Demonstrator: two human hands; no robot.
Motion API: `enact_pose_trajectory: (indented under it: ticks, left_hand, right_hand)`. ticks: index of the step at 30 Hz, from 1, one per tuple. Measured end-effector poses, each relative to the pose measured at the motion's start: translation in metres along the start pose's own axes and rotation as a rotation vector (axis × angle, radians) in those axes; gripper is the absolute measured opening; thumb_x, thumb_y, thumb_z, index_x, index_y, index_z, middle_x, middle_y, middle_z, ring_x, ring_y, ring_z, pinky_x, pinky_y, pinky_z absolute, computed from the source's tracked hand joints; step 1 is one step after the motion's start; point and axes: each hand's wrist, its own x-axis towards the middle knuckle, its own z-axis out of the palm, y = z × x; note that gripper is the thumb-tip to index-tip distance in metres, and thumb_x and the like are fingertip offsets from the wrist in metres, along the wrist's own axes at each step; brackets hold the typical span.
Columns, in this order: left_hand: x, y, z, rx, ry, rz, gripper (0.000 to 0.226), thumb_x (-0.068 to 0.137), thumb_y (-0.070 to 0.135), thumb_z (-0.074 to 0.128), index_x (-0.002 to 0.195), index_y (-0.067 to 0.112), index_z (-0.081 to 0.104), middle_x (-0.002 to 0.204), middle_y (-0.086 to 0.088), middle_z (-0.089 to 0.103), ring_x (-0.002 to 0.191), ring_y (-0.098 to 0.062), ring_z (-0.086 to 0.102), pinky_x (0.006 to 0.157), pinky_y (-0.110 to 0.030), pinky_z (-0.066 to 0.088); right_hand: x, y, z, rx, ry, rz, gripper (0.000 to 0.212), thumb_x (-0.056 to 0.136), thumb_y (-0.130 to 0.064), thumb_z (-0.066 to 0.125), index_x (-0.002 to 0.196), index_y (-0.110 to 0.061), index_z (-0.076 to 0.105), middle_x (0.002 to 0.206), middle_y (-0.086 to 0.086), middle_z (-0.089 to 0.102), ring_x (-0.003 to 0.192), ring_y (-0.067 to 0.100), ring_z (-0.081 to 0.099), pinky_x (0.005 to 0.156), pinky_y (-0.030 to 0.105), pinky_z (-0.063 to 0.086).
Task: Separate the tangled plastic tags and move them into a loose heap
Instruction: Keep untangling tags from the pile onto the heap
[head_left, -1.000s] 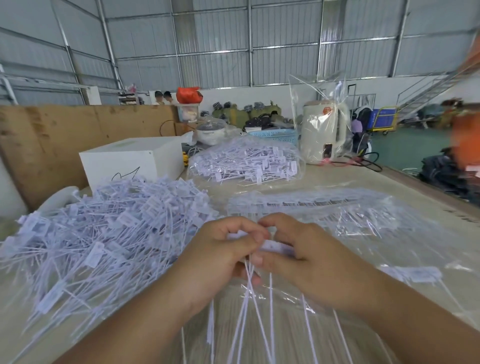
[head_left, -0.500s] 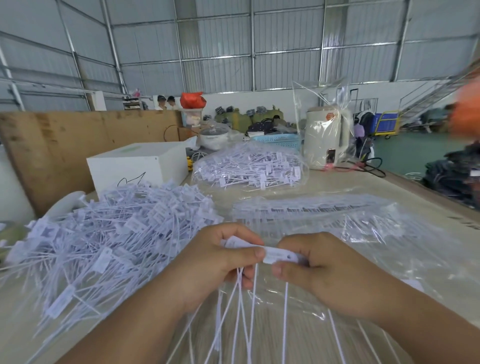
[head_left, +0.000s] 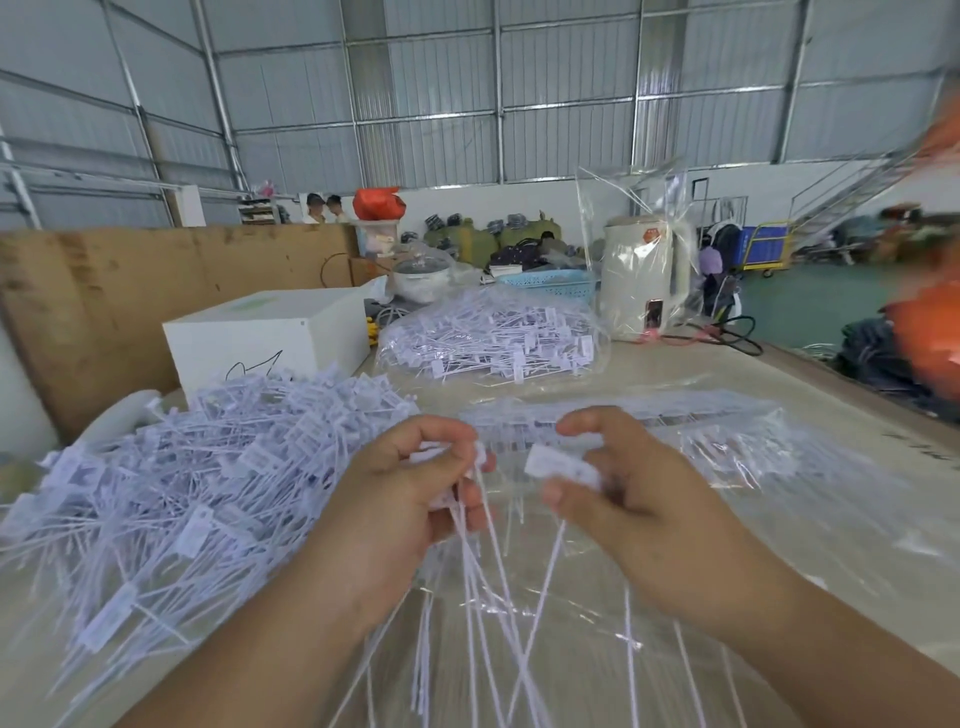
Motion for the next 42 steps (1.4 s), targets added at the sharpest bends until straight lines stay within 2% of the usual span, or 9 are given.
enact_pose_trajectory:
  ticks: [5,12,18,24,29,31,34,37,42]
  left_hand:
    - [-0.008,-0.01,0.012,0.083,-0.163,-0.069,0.024,0.091,0.005,0.054,0.078,0.013,0.073,0.086,-0.018,0.072,0.062,-0.024,0.065,0.051,-0.03,0.053]
    - [-0.01,-0.013,0.014,0.206,-0.206,-0.001,0.007,0.078,0.009,0.077,0.081,0.013,0.072,0.075,-0.015,0.07,0.058,-0.022,0.064,0.051,-0.027,0.051]
    - [-0.004,-0.014,0.01,0.17,-0.055,0.006,0.009,0.072,0.009,0.075,0.072,0.018,0.076,0.066,-0.012,0.064,0.053,-0.017,0.06,0.05,-0.027,0.052]
    - [-0.004,-0.01,0.023,-0.133,0.069,-0.02,0.004,0.066,0.009,0.073,0.069,0.011,0.074,0.058,-0.009,0.059,0.044,-0.013,0.054,0.043,-0.02,0.047]
    - [0.002,-0.008,0.01,-0.23,0.162,-0.115,0.005,0.083,-0.001,0.065,0.083,0.002,0.069,0.069,-0.012,0.063,0.044,-0.013,0.053,0.042,-0.021,0.047]
    - [0.002,-0.007,0.009,-0.163,0.113,-0.087,0.005,0.074,0.006,0.07,0.079,0.005,0.072,0.064,-0.011,0.06,0.044,-0.015,0.053,0.042,-0.022,0.047]
    - [-0.008,-0.009,0.016,-0.02,-0.027,-0.062,0.015,0.06,0.02,0.075,0.074,0.014,0.074,0.061,-0.012,0.06,0.046,-0.017,0.056,0.043,-0.025,0.047]
    - [-0.014,-0.01,0.018,0.06,-0.116,-0.049,0.021,0.063,0.022,0.084,0.076,0.013,0.071,0.079,-0.026,0.063,0.049,-0.022,0.054,0.046,-0.027,0.046]
    - [-0.014,-0.011,0.014,0.221,-0.208,0.026,0.014,0.075,0.009,0.082,0.078,0.017,0.071,0.085,-0.024,0.071,0.057,-0.024,0.061,0.047,-0.027,0.047]
  right_hand:
    - [-0.001,0.004,0.015,-0.074,-0.19,-0.029,0.057,0.085,-0.051,0.059,0.132,-0.053,0.026,0.078,-0.005,0.069,0.061,0.006,0.062,0.061,0.028,0.051]
    - [-0.002,0.002,0.01,-0.193,-0.229,0.01,0.064,0.087,-0.057,0.059,0.14,-0.047,0.024,0.082,-0.005,0.065,0.064,0.0,0.058,0.061,0.015,0.042]
    - [0.0,-0.003,-0.003,-0.259,-0.293,0.077,0.029,0.092,-0.045,0.06,0.077,-0.021,0.052,0.056,-0.012,0.052,0.046,0.004,0.043,0.05,0.025,0.034]
    - [0.0,-0.01,0.012,-0.215,-0.039,0.052,0.029,0.094,-0.037,0.058,0.074,-0.018,0.05,0.05,-0.007,0.046,0.043,0.006,0.038,0.048,0.03,0.032]
    - [0.006,-0.013,-0.011,0.075,0.25,0.017,0.034,0.092,-0.037,0.058,0.064,-0.022,0.045,0.045,-0.013,0.035,0.04,0.002,0.03,0.041,0.013,0.026]
    - [0.001,-0.011,-0.014,0.036,-0.001,0.039,0.008,0.09,-0.041,0.058,0.083,-0.038,0.053,0.047,-0.016,0.045,0.04,0.002,0.033,0.042,0.014,0.03]
    - [-0.003,-0.005,-0.001,-0.138,-0.222,-0.005,0.038,0.092,-0.044,0.059,0.122,-0.053,0.037,0.065,-0.02,0.063,0.046,0.003,0.047,0.049,0.018,0.042]
    - [-0.002,-0.005,0.006,-0.219,-0.272,-0.038,0.061,0.091,-0.052,0.056,0.14,-0.049,0.019,0.083,-0.006,0.069,0.064,0.005,0.06,0.067,0.028,0.051]
    - [-0.004,-0.007,0.008,-0.222,-0.273,0.014,0.076,0.092,-0.045,0.059,0.151,-0.039,0.011,0.083,-0.015,0.068,0.062,0.001,0.061,0.061,0.016,0.046]
